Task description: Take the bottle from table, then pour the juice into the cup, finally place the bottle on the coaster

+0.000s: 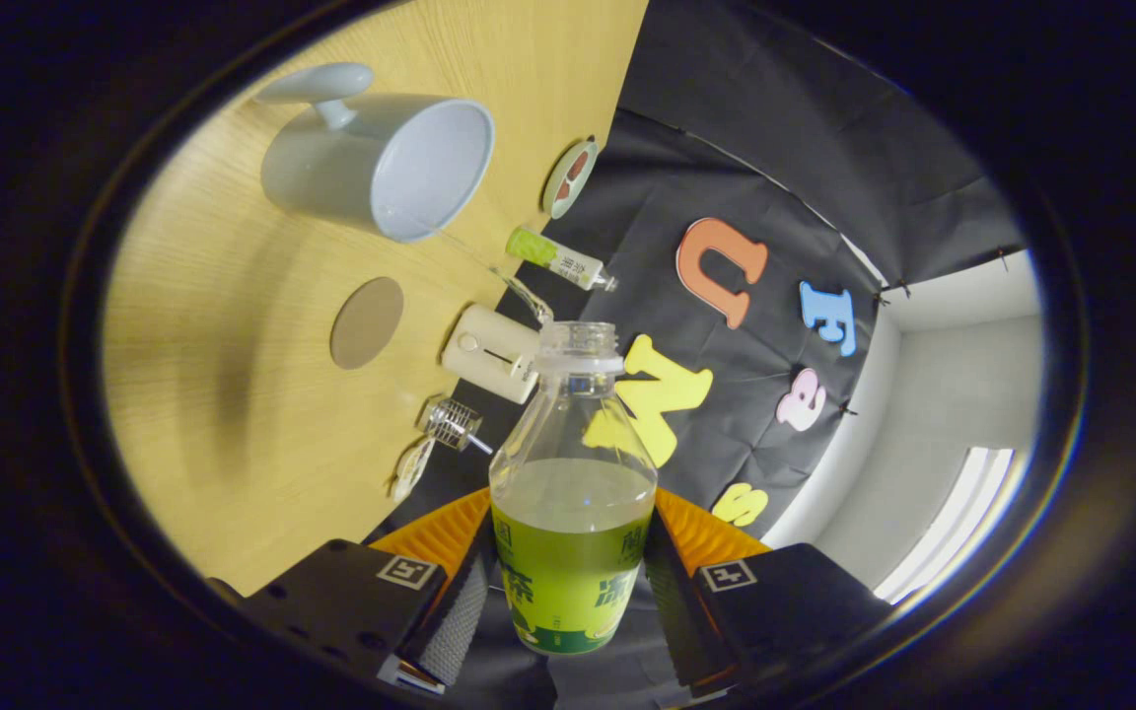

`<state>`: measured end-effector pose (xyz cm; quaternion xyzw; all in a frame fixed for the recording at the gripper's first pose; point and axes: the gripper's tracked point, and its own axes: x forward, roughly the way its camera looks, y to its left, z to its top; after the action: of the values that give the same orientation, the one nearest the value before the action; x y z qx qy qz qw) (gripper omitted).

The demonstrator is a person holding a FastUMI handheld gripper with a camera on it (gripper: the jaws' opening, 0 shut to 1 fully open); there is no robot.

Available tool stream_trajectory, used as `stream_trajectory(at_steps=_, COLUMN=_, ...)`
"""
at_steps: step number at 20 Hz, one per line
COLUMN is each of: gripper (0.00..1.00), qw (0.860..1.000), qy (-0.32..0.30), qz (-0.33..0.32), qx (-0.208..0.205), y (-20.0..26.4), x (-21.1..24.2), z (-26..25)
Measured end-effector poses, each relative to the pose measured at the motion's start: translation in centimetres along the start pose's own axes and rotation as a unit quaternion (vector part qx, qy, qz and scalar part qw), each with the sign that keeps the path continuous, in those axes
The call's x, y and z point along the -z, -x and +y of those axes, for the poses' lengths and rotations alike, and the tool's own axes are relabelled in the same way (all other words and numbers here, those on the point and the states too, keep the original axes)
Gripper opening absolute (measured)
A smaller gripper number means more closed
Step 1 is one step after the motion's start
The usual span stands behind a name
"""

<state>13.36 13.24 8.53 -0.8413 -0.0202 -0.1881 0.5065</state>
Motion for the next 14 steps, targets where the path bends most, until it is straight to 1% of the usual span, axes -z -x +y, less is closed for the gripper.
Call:
stream_trajectory(at_steps=9, gripper=0.82, qw=1.0, qy=0.016, qz=-0.008, qx=0.012, y=0.5, x=-0.5, z=-1.8)
stream_trajectory(at_steps=14, gripper=0.82, qw=0.999, qy=0.035, qz=-0.005, qx=0.023, y=0.4, x=-0.3, z=-2.9)
